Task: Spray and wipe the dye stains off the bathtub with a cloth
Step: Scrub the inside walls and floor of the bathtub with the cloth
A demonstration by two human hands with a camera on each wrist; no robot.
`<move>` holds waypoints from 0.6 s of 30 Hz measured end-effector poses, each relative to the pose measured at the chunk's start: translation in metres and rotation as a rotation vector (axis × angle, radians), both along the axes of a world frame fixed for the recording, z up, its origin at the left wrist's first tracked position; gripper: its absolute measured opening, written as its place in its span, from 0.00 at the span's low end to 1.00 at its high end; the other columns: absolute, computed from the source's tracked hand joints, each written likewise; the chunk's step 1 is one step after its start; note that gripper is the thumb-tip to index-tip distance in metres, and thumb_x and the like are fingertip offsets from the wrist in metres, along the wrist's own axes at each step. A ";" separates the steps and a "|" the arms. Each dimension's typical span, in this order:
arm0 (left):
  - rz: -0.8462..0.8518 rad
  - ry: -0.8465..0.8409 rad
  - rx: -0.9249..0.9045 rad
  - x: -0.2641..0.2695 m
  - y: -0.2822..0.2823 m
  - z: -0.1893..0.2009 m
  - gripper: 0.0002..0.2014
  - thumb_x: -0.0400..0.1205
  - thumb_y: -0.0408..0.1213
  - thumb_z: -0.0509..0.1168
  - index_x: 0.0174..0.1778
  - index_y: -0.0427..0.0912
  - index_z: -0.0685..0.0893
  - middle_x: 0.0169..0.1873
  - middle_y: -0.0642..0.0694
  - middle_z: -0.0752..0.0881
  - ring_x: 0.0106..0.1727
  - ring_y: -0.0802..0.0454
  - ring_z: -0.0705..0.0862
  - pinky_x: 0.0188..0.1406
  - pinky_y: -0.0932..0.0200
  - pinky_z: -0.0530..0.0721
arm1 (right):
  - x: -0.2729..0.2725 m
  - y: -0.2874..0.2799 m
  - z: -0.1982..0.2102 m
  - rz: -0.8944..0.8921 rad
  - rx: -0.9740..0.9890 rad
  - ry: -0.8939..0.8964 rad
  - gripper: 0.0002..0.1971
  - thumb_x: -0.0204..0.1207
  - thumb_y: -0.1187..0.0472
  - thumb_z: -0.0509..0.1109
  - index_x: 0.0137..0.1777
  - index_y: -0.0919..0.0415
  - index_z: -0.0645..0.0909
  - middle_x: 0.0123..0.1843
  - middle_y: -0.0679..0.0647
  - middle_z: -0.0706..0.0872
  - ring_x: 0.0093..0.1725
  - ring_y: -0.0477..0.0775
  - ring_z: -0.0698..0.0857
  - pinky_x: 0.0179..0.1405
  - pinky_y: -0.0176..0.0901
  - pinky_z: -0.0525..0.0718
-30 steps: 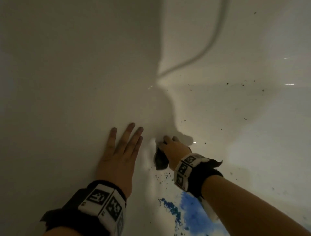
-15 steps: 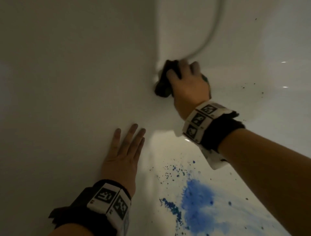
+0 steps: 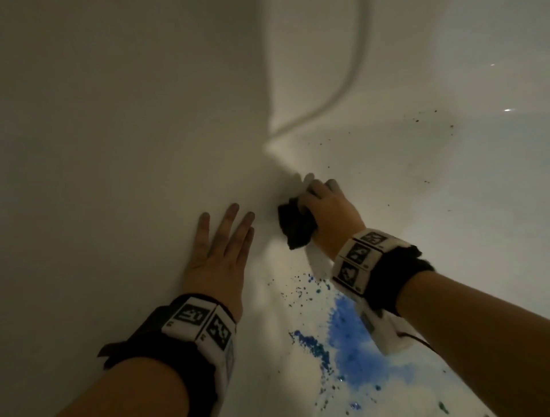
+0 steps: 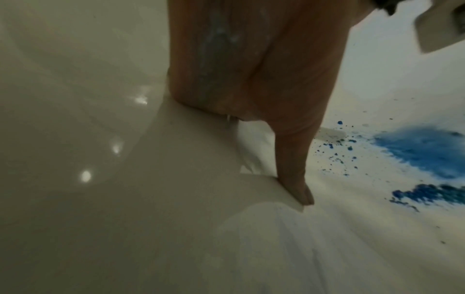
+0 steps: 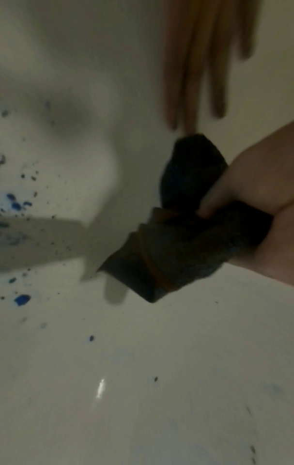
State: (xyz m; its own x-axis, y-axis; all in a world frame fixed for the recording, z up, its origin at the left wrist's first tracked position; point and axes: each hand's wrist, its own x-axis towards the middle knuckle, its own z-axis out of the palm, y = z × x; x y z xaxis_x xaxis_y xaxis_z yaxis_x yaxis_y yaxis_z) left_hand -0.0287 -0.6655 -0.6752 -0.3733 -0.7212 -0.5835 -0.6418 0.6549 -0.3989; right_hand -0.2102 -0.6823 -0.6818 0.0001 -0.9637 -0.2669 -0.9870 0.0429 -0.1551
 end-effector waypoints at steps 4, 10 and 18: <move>-0.002 -0.007 0.010 0.000 0.002 -0.001 0.52 0.79 0.49 0.62 0.75 0.34 0.24 0.71 0.36 0.17 0.72 0.31 0.19 0.57 0.28 0.19 | -0.020 0.031 0.040 -0.108 -0.699 -0.055 0.10 0.63 0.73 0.72 0.45 0.65 0.81 0.52 0.64 0.81 0.53 0.65 0.76 0.23 0.39 0.76; 0.006 -0.005 0.009 0.001 0.003 -0.003 0.54 0.77 0.49 0.63 0.71 0.33 0.21 0.71 0.36 0.16 0.71 0.30 0.18 0.57 0.27 0.19 | -0.080 0.007 0.079 -0.541 -0.814 0.131 0.14 0.70 0.67 0.67 0.56 0.62 0.76 0.67 0.68 0.73 0.67 0.70 0.71 0.33 0.53 0.78; 0.011 0.001 0.017 0.000 0.003 -0.003 0.53 0.78 0.48 0.63 0.69 0.34 0.20 0.70 0.36 0.15 0.71 0.31 0.18 0.60 0.27 0.20 | -0.017 -0.027 0.023 -0.215 -0.252 0.092 0.27 0.72 0.71 0.67 0.72 0.57 0.70 0.80 0.63 0.58 0.77 0.74 0.55 0.63 0.66 0.74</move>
State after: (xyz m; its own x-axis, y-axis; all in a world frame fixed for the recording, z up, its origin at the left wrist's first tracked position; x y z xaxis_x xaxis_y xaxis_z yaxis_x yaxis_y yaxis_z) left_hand -0.0286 -0.6630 -0.6780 -0.3659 -0.7155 -0.5951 -0.6499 0.6541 -0.3870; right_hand -0.2275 -0.7092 -0.6584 -0.2228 -0.9748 -0.0099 -0.9699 0.2227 -0.0981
